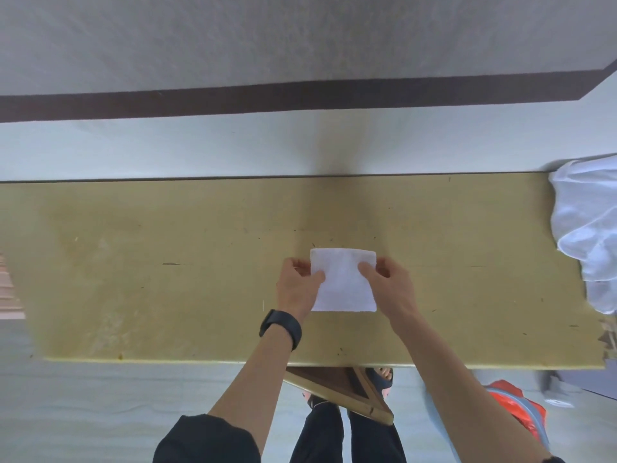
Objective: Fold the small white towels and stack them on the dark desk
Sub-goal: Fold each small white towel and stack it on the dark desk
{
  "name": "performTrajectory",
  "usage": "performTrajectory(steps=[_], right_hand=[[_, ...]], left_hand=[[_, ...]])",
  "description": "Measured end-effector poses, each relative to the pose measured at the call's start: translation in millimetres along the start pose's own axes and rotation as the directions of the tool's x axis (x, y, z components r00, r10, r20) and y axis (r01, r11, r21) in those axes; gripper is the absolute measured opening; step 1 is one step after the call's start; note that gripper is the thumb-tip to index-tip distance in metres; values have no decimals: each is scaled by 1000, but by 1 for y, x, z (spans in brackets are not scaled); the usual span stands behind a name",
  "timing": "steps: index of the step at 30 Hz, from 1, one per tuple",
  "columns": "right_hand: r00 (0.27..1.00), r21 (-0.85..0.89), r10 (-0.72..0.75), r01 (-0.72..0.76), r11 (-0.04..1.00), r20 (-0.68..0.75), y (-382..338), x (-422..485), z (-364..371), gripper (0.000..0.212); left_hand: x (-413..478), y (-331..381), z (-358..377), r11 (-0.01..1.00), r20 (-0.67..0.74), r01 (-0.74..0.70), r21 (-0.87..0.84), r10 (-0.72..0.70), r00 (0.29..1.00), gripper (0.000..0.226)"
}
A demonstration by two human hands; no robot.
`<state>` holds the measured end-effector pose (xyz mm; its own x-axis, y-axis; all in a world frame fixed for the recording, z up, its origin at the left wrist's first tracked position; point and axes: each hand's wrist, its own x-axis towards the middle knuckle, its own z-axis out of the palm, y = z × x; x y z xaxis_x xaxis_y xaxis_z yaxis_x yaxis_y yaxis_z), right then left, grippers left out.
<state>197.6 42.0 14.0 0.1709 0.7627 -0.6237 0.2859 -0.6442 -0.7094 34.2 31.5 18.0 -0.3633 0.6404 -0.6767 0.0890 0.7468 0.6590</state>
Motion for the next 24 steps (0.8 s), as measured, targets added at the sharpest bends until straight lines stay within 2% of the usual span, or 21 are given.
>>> performTrajectory(steps=[2,5,12,19,24], right_hand=[[996,18,-86,85,996,8,-6,-11,-6,17],[977,8,-211,211,978,12,-25,-34,-18,10],[869,-5,-495,495,869,26,-114,-112,-45,7],[668,15,-744,744,668,-2,-205,-207,-35,10],[486,31,-874,874,485,-34,-229,-271,-11,19]], left_hand=[[-9,6,-14,998,43,-2,-67,5,999,34],[-31,22,-43,992,96,-89,-93,98,991,26],[-113,82,-121,922,62,-351,-162,364,929,14],[-216,132,-190,763,-172,-622,-178,598,783,21],[-290,124,-222,644,-435,-751,-144,641,632,12]])
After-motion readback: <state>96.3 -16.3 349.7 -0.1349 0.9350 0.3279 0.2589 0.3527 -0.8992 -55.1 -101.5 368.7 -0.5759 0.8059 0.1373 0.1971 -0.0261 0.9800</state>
